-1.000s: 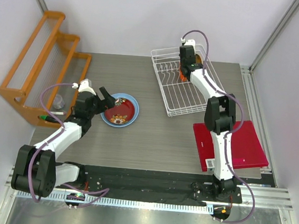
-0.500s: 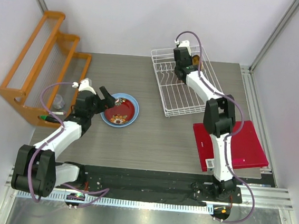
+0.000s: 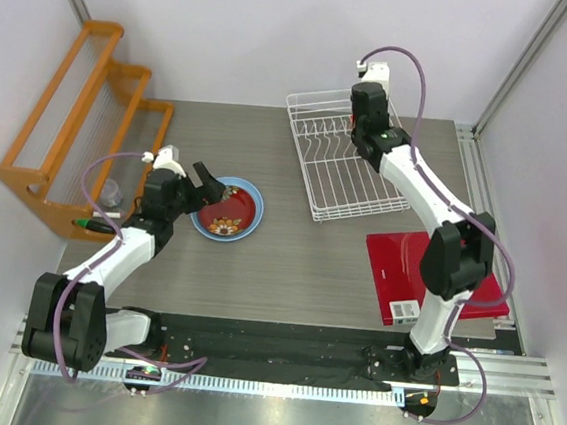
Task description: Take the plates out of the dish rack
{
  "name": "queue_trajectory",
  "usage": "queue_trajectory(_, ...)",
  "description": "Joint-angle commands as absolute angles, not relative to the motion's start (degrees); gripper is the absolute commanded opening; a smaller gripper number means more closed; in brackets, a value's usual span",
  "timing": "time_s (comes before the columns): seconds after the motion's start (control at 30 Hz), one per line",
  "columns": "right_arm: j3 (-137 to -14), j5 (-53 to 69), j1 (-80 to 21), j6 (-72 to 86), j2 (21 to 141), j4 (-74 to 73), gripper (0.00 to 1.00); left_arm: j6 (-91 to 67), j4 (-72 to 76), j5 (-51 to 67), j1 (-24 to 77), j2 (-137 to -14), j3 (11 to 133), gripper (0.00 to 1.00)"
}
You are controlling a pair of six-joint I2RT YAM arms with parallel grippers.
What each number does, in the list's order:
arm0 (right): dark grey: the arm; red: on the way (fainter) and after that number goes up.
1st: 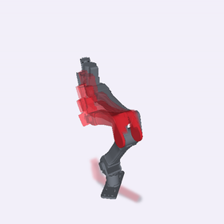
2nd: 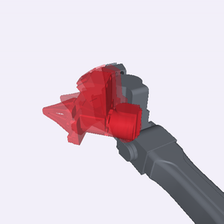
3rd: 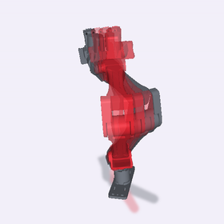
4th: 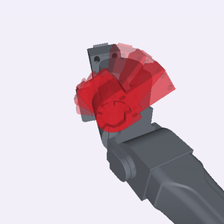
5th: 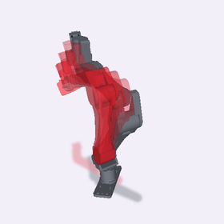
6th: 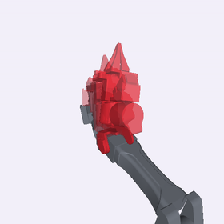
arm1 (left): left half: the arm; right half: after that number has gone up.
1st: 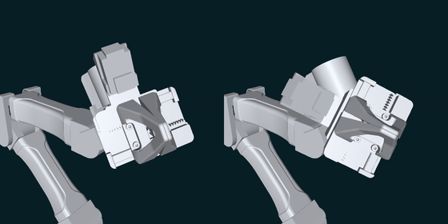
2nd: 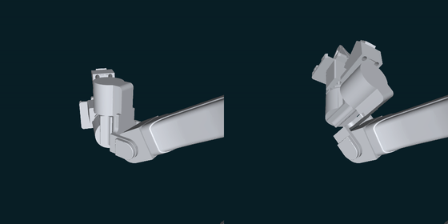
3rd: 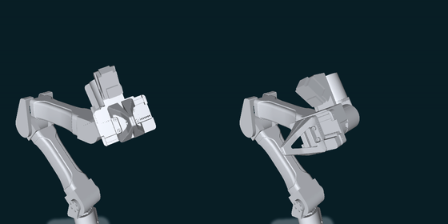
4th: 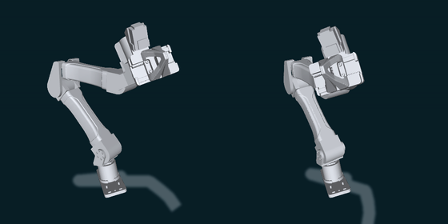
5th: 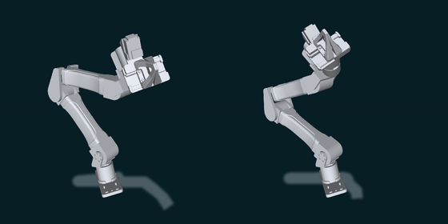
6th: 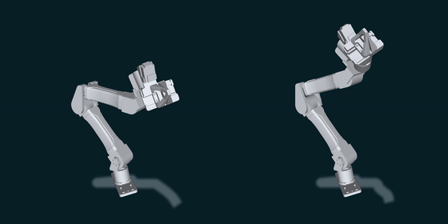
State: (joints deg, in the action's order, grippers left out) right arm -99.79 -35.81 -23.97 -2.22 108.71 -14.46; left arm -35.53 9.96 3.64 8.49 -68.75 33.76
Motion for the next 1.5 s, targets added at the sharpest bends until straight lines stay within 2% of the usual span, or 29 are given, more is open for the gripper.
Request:
queue_trajectory(0.0,-94.6,-25.0,-26.5,7.8,99.7,-15.1,0.01,-37.3,16.3,10.9,8.3,-69.6,36.6,1.00)
queue_trajectory(0.17,-86.2,-8.4,-27.4,16.6,94.4,-13.5,0.01,-40.6,22.0,17.6,8.4,-71.1,36.6,1.00)
queue_trajectory(0.4,-74.9,9.8,-28.1,28.4,91.0,-0.7,0.01,-45.9,30.2,24.6,8.4,-74.4,35.9,1.00)
queue_trajectory(0.77,-69.4,19.1,-30.3,37.3,92.4,9.3,0.01,-51.3,41.0,28.9,9.1,-80.9,34.0,0.98)
queue_trajectory(1.03,-67.8,23.8,-30.9,41.9,93.4,14.2,0.02,-54.0,46.6,28.2,9.5,-83.6,34.2,0.89)
queue_trajectory(1.17,-67.2,25.2,-31.1,43.1,94.0,15.6,0.02,-55.1,49.0,28.8,9.7,-84.6,34.4,0.70)
queue_trajectory(1.2,-67.1,25.9,-31.1,43.3,94.2,16.3,0.02,-55.4,49.1,29.2,9.7,-84.7,34.5,0.57)
queue_trajectory(1.27,-67.3,26.9,-31.1,44.4,95.2,16.9,0.02,-55.5,49.9,29.4,9.8,-85.2,34.5,0.45)
queue_trajectory(1.3,-67.2,27.4,-31.1,44.6,95.5,17.7,0.02,-55.5,50.0,30.0,9.8,-85.3,34.5,0.30)
queue_trajectory(1.37,-67.4,28.3,-31.3,45.2,96.5,18.3,0.02,-55.5,50.0,30.6,9.8,-85.7,34.7,0.18)
queue_trajectory(1.4,-67.6,28.8,-31.3,45.3,96.9,18.5,0.03,-55.5,50.0,31.2,9.8,-85.9,34.8,0.06)
queue_trajectory(1.43,-67.8,29.4,-31.3,45.4,97.2,18.5,0.03,-55.4,50.1,31.4,9.8,-86.0,34.7,0.00)
queue_trajectory(1.47,-68.0,29.6,-31.4,45.7,97.6,18.6,0.05,-55.2,50.2,31.4,9.8,-86.2,34.6,0.00)
